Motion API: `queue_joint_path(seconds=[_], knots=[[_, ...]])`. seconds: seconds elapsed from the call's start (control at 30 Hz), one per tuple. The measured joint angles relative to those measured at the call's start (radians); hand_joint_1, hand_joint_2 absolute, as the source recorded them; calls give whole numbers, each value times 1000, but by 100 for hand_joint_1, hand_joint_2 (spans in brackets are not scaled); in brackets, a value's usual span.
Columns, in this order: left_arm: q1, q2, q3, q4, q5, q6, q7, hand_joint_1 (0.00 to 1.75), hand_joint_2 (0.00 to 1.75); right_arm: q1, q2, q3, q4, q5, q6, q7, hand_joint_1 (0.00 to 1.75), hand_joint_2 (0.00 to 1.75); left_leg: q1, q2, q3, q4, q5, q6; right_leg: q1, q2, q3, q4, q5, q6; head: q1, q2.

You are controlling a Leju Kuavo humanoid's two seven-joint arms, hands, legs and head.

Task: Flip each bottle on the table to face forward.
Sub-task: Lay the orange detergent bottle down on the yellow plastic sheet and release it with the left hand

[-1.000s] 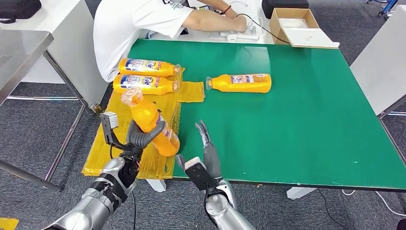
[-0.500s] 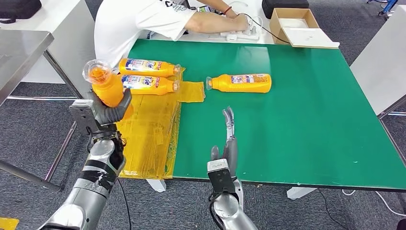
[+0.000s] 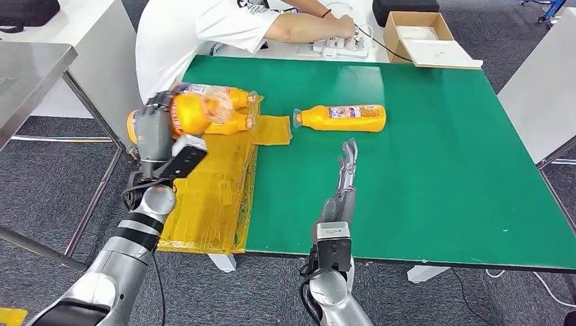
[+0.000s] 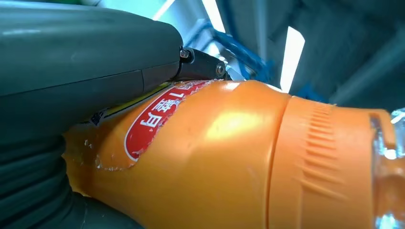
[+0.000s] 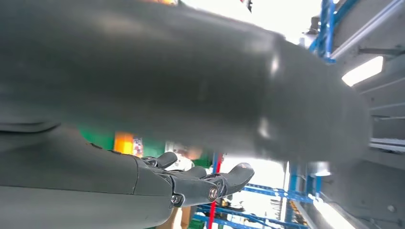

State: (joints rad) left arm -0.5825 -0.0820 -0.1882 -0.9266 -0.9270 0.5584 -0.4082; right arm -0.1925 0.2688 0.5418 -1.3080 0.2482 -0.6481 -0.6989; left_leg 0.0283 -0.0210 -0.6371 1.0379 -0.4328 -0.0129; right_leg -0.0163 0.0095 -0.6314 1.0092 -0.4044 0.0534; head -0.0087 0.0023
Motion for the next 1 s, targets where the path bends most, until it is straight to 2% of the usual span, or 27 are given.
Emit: queue_joint_path(seconds=[0.17, 0.4, 0.63, 1.0], knots=[[-54, 31, -58, 234, -178, -58, 59, 175, 175, 1, -5, 9, -32, 5, 6, 0, 0, 175, 0, 2, 1, 0, 0, 0, 0, 2, 0, 0, 0, 0, 0, 0], [-108, 84, -119, 443, -272, -274, 116, 175, 175, 10, -10, 11, -58, -3, 24, 0, 0, 175, 0, 1, 0, 0, 0, 0, 1, 2, -1, 1, 0, 0, 0, 0], [-145, 109, -146, 519, -281, -320, 125, 175, 175, 12, -14, 11, -62, -10, 28, 0, 0, 175, 0, 1, 0, 0, 0, 0, 0, 2, -1, 0, 0, 0, 0, 0], [-157, 115, -151, 547, -262, -368, 127, 175, 175, 13, -14, 11, -61, -20, 43, 0, 0, 175, 0, 1, 0, 0, 0, 0, 0, 2, -1, 1, 0, 0, 0, 0]])
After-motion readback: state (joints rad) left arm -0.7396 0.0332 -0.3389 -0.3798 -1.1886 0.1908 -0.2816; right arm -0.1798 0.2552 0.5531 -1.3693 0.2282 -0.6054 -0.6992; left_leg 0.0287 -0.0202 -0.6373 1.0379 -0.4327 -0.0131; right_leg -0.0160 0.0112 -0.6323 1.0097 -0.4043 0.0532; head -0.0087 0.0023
